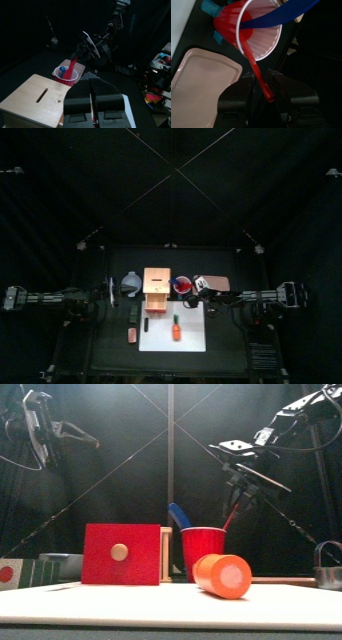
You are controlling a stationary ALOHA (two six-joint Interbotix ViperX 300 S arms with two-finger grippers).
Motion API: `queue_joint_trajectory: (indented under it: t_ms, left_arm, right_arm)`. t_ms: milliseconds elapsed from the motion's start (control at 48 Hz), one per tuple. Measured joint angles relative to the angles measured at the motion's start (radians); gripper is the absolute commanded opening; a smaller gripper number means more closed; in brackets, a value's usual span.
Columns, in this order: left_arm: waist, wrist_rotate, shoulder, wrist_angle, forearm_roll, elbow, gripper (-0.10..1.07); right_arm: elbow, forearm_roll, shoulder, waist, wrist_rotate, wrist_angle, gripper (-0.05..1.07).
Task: Grasp knife with other hand
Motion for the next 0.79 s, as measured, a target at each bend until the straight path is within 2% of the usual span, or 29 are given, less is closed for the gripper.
queue_joint_trajectory:
  t_ms: [167,312,542,792]
  left_arm:
    - [-0.003,-0.002,0.000,0.000,-0.002,0.000,0.13]
    - [-0.003,-0.002,0.000,0.000,-0.002,0.000,0.13]
    - [-0.002,-0.002,0.000,0.000,-0.002,0.000,0.13]
    - [0.002,0.000,0.000,0.000,-0.002,0.000,0.13]
  right_arm:
    - [-0.003,-0.014,-0.005,0.011,-0.002,0.031,0.53]
    - [-0.032,-0.020,-0.051,0.041,0.002,0.044,0.53]
    - [-0.048,-0.012,-0.103,0.112,0.005,0.135,0.52]
    - [-0.025,0.008,-0.155,0.207,0.021,0.219,0.51]
